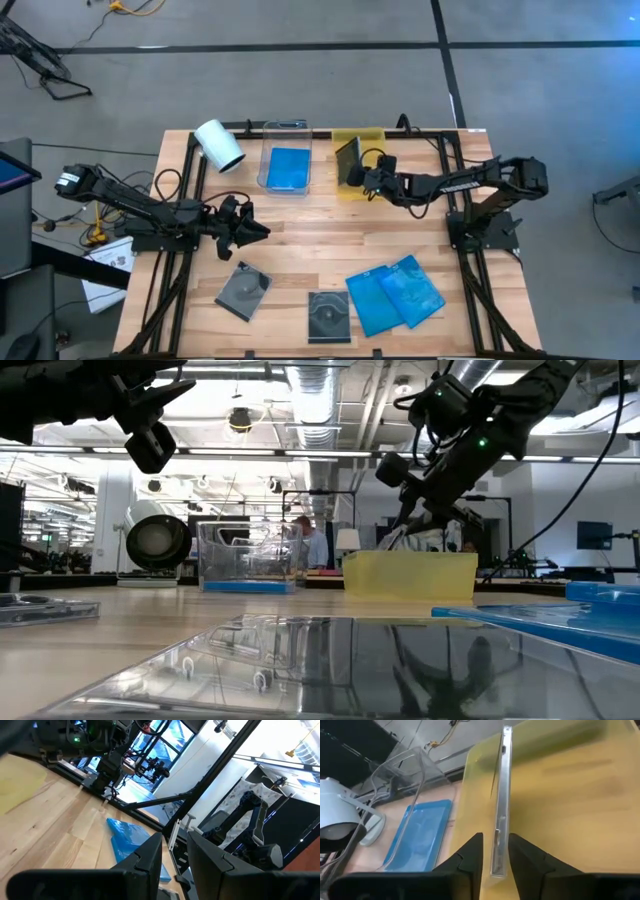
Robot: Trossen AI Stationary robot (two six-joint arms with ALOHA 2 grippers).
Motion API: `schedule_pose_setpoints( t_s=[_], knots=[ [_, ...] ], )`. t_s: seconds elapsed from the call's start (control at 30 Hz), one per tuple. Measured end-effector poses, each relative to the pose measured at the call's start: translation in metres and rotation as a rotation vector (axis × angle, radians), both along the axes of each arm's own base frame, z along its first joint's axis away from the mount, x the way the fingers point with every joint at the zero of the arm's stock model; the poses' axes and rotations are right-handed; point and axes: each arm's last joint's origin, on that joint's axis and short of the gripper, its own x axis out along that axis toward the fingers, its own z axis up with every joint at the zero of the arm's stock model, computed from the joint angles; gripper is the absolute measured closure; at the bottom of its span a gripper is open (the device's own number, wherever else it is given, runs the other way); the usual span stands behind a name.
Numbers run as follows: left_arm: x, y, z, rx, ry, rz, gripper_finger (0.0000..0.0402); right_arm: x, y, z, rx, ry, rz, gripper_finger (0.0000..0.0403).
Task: Pick & place jewel cases by type
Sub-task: Put the top right black CD case into the yellow bin, then put the right blue CD case into the transparent bin
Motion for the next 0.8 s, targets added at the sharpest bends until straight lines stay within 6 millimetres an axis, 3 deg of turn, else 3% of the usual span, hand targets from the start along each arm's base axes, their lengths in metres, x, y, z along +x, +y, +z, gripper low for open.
schedule_pose_setpoints(
  t_s=[0.37, 0.8],
  knots=[
    [0.0, 0.0, 0.0, 0.001, 0.001, 0.0, 0.0317, -0.007, 0.003, 0.002, 0.007, 0.045, -0.015, 0.0294],
    [0.0, 0.0, 0.0, 0.007, 0.004, 0.009, 0.0317, -0.002, 0.001, 0.028, -0.041, 0.206, 0.039, 0.0294]
  ],
)
